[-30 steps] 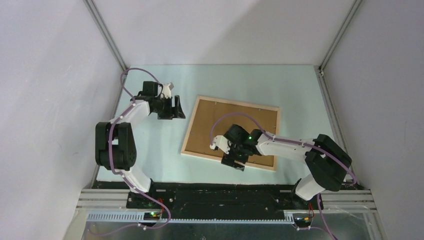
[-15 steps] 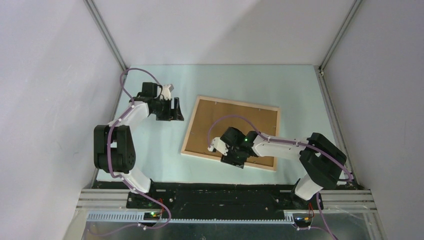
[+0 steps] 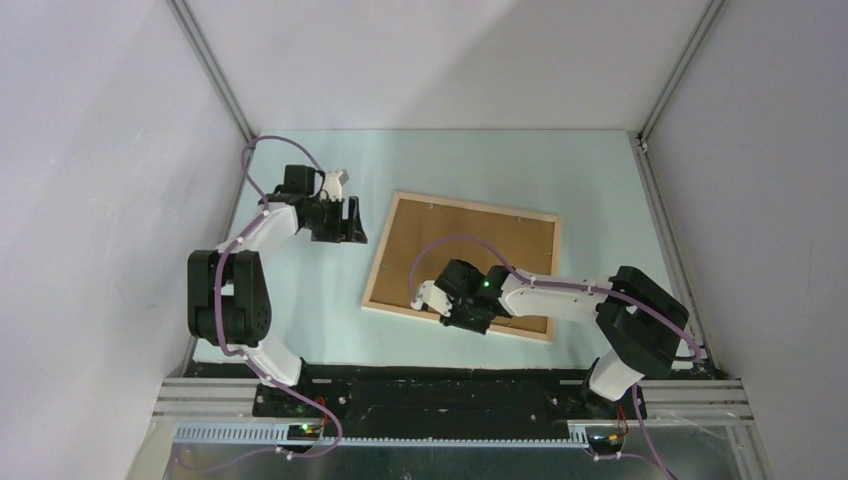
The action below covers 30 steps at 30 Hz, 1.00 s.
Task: Put the photo into the frame
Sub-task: Turn over the photo frame at the center of the board.
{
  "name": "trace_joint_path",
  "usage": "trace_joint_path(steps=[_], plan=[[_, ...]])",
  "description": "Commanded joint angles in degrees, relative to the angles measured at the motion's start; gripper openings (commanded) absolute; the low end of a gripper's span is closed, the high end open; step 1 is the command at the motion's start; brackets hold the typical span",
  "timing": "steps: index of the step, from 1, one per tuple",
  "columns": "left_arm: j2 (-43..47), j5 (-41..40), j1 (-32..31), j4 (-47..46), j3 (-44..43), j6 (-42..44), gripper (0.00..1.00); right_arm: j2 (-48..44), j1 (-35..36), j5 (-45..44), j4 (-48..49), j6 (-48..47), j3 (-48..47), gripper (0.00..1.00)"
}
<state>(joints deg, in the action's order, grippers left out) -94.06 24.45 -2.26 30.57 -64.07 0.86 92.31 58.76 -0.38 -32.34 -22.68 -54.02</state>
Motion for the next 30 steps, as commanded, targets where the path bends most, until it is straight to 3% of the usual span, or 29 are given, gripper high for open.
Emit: trace_joint_path(steps=[1,6,10,16,23,27,30], plan=[[3.3,-0.5,0.2,0.3,0.8,3.3,0.81,2.1,0.6,2.4,0.6,0.6,-1.3,0.22],[6.6,-2.2,0.2,0.2,2.4,6.1,0.83,1.1,-0.4,3.7,-0.3,0.2,-2.1,0.0],[11.2,-2.3,0.2,0.2,3.7,9.6,0.85,-0.6,-2.1,5.4,-1.7,-0.5,-3.1,0.0],[18.2,-2.4,0.0,0.2,5.7,14.1,0.98,-2.9,-5.6,9.0,-4.3,-2.6,-5.2,0.0],[27.4,0.0,-1.8,-0.3,9.5,19.1,1.0,-3.7,-9.2,14.1,-8.7,-4.9,-9.8,0.0],[33.9,0.1,-5.7,-1.3,12.4,21.8,1.0,-3.7,-11.5,17.6,-12.2,-5.3,-13.4,0.0],[36.6,-4.2,-10.7,-1.6,13.3,25.2,1.0,-3.6,-13.3,19.9,-14.8,-5.7,-16.9,0.0]])
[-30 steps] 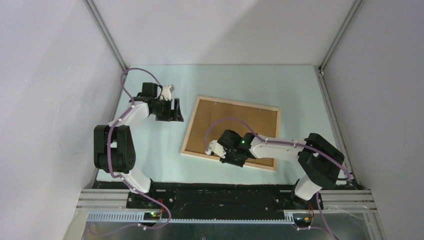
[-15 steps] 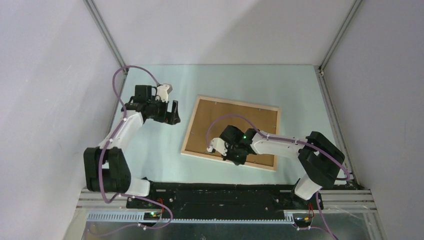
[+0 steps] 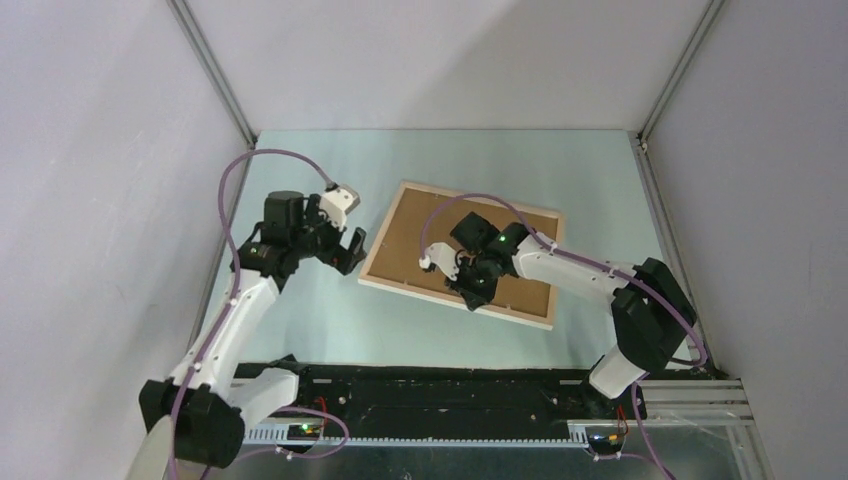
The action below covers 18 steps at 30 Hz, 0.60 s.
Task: Put the photo into the frame
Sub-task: Turn over the photo frame at the center of the board.
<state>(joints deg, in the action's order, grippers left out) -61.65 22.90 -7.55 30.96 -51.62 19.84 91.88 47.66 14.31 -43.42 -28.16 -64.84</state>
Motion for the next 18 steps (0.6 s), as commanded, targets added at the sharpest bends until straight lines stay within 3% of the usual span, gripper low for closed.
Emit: trace_joint_path(steps=[1,7,18], plan=[[5.3,-4.1,-8.5,-2.0,1.4,8.3,0.99,-3.1,-2.6,6.3,-5.1,-0.3,-6.8,0.0],[7.5,-14.6,-20.5,-2.5,2.7,16.5,1.0,-1.8,-7.4,12.0,-11.4,-0.7,-14.4,0.0],[2.8,-24.1,-34.6,-3.4,-3.2,24.8,1.0,3.6,-14.5,22.1,-25.6,-4.0,-27.7,0.0]])
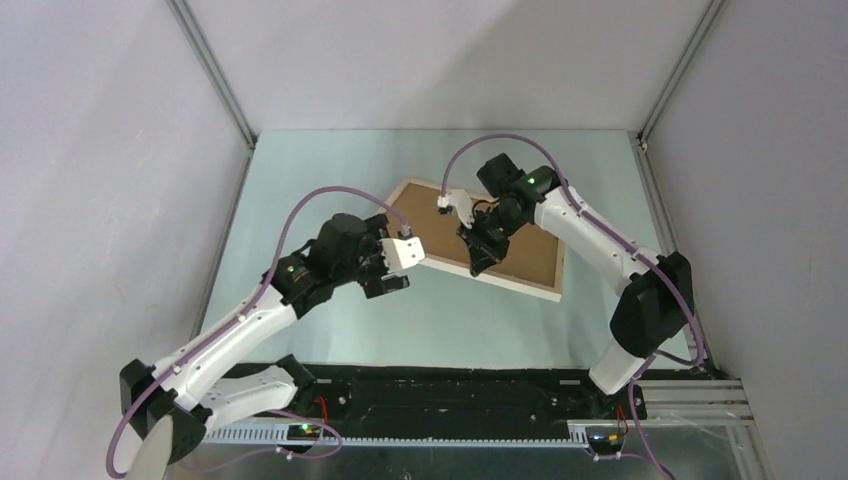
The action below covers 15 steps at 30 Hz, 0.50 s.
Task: Put the photo into the frame
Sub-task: Turn over the photo frame at the center of the board.
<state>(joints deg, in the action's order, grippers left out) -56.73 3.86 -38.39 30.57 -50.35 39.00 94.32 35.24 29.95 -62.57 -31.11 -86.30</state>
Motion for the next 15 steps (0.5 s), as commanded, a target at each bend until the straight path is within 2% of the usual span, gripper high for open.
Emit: trace_joint_path(steps=[1,9,15], plan=[[-3.3,-5.9,-4.4,-3.2,-4.9,6.2,1.0,1.5,-2.3,6.8,-8.1,-1.7,-7.8,0.0],[-12.0,-7.1,-10.6,-5.1,-10.5,10.3,0.99,4.9,-4.5,11.5,-16.1,-4.2,-15.1,0.0],[-18.5,-8.3,-13.3,-5.2,-15.4,11.7,0.93,6.0,-6.1,12.8,-20.5,-6.0,-18.9,0.0]])
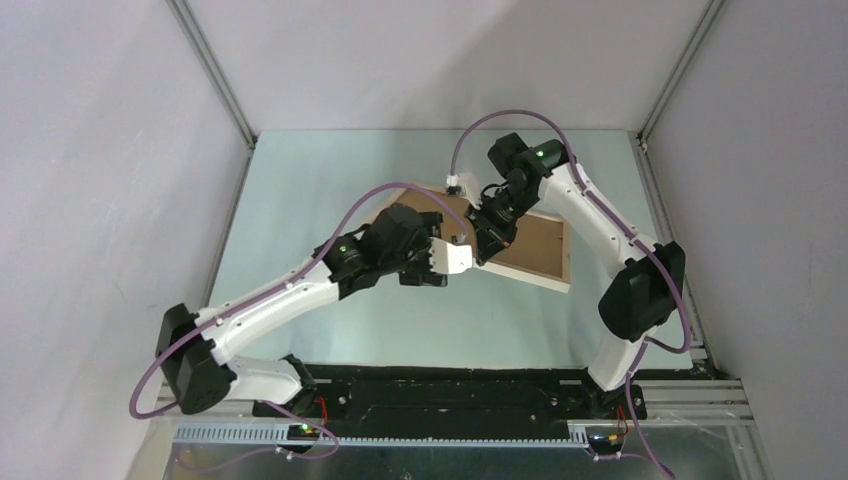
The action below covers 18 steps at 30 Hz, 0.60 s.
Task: Put the photo into the frame
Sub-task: Turn over the photo frame at the center of the board.
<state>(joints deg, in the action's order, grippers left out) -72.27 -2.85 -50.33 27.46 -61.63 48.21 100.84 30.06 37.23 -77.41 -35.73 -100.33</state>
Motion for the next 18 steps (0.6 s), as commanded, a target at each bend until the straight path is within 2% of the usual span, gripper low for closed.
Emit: trace_joint_path(steps=[1,11,18], plan=[[-3.5,-1.7,-1.5,-2.1,-5.1,2.5,0.92,-0.5,-1.1,5.7,-5.9,-1.7,-5.3,0.0],[-8.5,-0.9,-2.3,-2.0,-8.6,2.0,0.78,-0.1,-3.4,7.2,-9.4,-3.6,-7.1,0.0],[-10.7,-0.9,-4.4,-2.0,-10.9,1.7,0.72,0.9,-4.6,8.3,-10.5,-4.4,-7.9,0.0]])
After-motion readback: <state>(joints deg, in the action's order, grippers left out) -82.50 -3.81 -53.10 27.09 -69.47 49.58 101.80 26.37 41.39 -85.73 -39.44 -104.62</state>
